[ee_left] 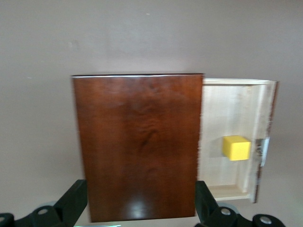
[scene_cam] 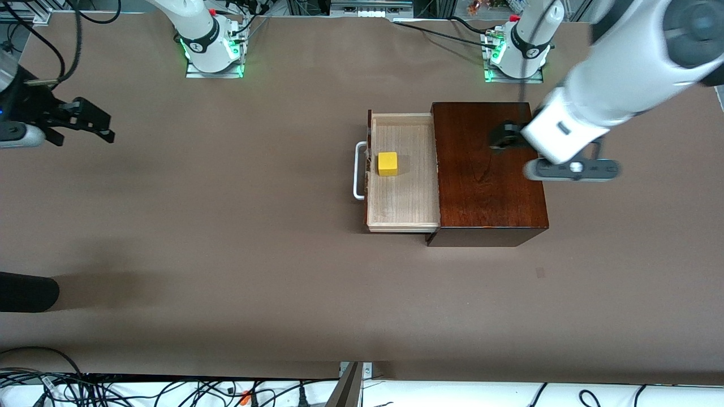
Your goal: Open drawer, take yellow block, close drawer
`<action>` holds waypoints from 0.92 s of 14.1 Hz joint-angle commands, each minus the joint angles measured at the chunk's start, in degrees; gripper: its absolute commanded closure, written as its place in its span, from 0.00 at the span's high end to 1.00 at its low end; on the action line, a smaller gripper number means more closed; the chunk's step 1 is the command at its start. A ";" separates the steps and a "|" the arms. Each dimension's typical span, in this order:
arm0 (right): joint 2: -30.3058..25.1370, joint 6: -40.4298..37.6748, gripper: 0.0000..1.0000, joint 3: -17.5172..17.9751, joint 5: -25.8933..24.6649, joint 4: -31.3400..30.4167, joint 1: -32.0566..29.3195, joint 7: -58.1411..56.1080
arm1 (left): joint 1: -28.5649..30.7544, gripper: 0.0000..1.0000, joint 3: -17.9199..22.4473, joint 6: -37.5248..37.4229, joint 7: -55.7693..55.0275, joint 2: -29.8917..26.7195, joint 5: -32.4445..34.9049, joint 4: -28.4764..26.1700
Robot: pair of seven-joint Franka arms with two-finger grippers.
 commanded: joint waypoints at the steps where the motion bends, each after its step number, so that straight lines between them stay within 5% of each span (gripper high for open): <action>1: 0.50 -0.28 1.00 1.75 0.30 1.29 0.88 -0.33 | 4.41 1.00 -0.32 1.26 3.25 -7.78 -1.55 -9.37; 6: -0.47 -3.88 1.00 9.65 0.22 1.73 2.29 -2.68 | -1.64 1.00 11.61 3.79 7.10 -14.63 -1.47 -18.07; 9: 0.14 -3.63 1.00 19.04 0.04 2.52 2.46 -5.42 | -5.24 1.00 18.65 10.03 12.29 -21.05 -1.55 -27.92; 13: 5.40 -0.48 1.00 24.52 0.04 2.78 8.68 -6.47 | -5.52 1.00 20.60 10.49 18.19 -21.16 -1.55 -27.06</action>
